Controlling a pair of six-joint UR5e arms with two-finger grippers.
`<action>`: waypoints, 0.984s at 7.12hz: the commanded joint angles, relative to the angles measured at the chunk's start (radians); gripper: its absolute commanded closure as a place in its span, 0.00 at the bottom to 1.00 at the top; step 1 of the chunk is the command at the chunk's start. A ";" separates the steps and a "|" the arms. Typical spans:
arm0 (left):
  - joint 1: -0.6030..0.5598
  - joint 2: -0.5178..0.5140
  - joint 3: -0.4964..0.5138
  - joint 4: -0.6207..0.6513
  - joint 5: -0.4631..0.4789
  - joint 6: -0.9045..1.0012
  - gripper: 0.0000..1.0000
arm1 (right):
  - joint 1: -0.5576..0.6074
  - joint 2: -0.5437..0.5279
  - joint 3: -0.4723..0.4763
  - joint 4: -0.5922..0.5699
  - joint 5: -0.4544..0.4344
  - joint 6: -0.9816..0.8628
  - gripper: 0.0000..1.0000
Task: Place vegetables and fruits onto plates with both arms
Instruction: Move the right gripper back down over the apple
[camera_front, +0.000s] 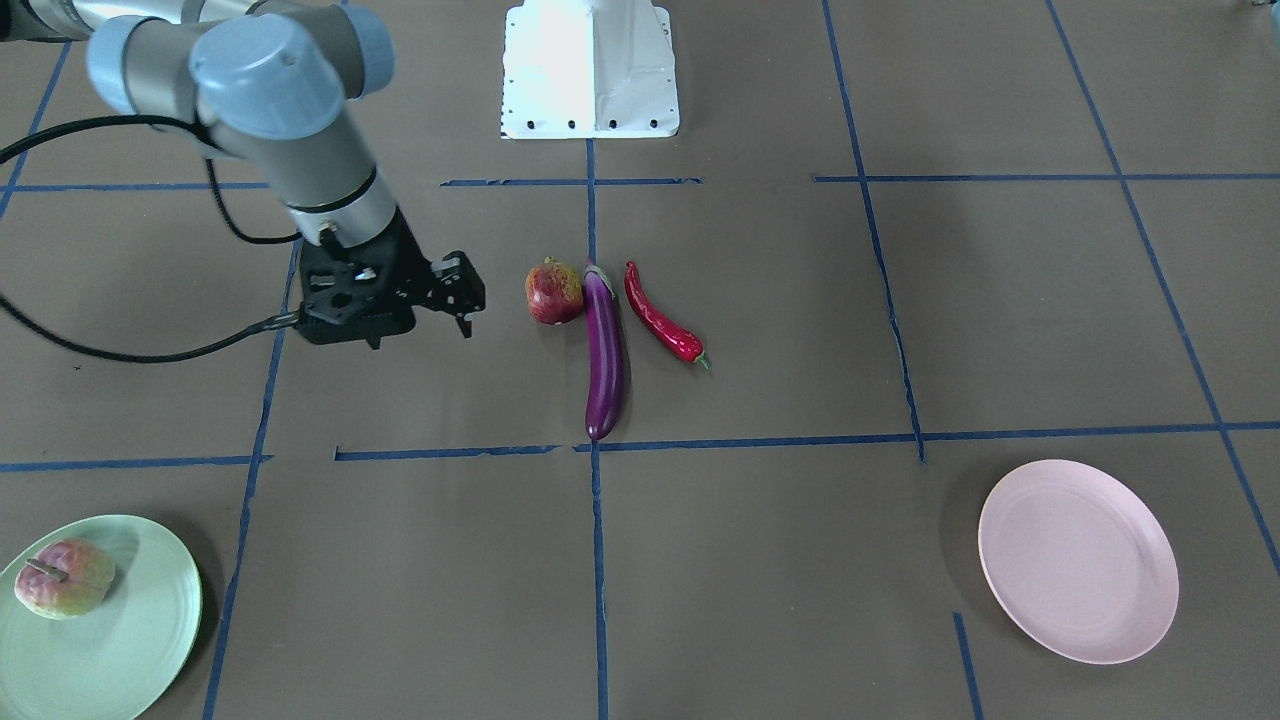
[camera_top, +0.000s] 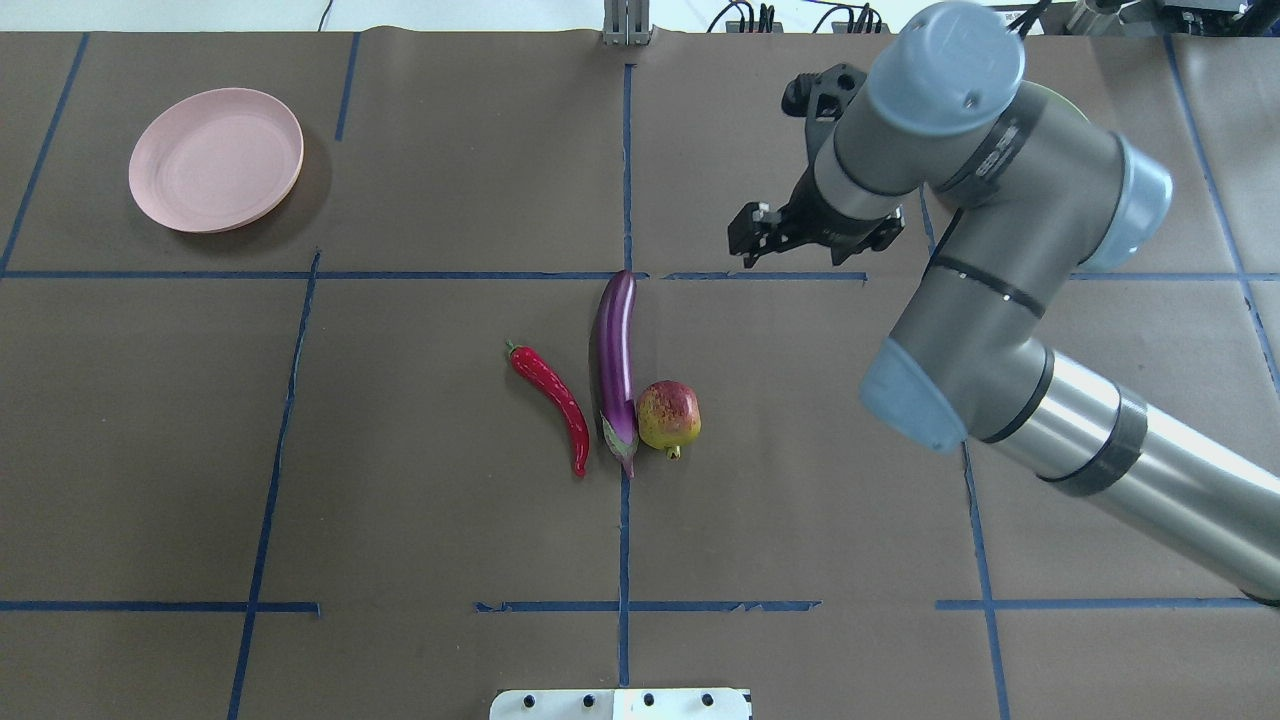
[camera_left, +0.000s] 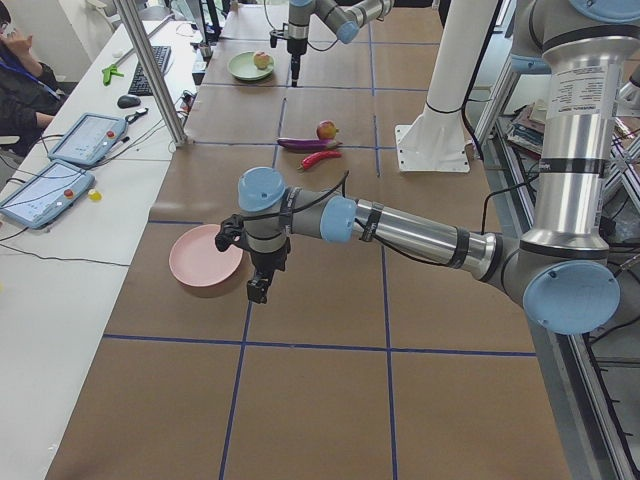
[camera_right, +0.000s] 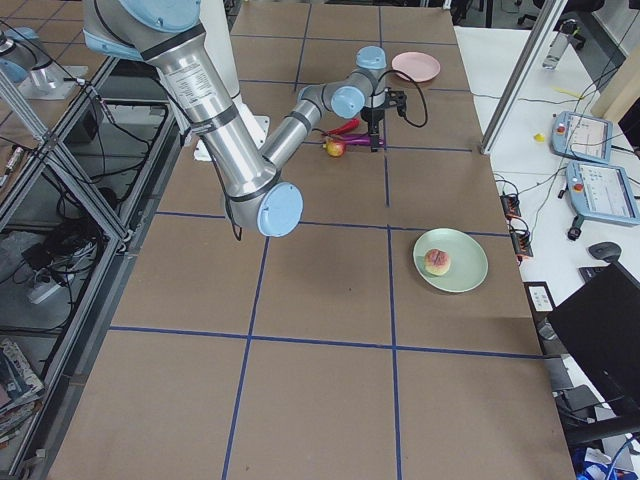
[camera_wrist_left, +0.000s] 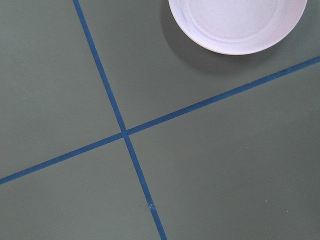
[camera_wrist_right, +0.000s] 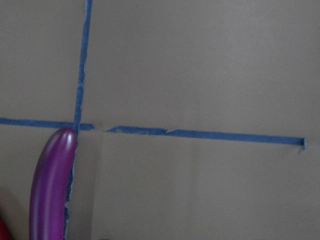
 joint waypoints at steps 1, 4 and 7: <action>0.000 -0.002 0.024 -0.002 -0.002 0.004 0.00 | -0.177 0.038 -0.005 -0.011 -0.166 0.134 0.00; 0.000 -0.001 0.022 -0.002 -0.001 0.004 0.00 | -0.241 0.171 -0.180 -0.008 -0.224 0.192 0.00; 0.000 0.002 0.022 -0.002 -0.001 0.003 0.00 | -0.256 0.135 -0.186 -0.012 -0.226 0.141 0.00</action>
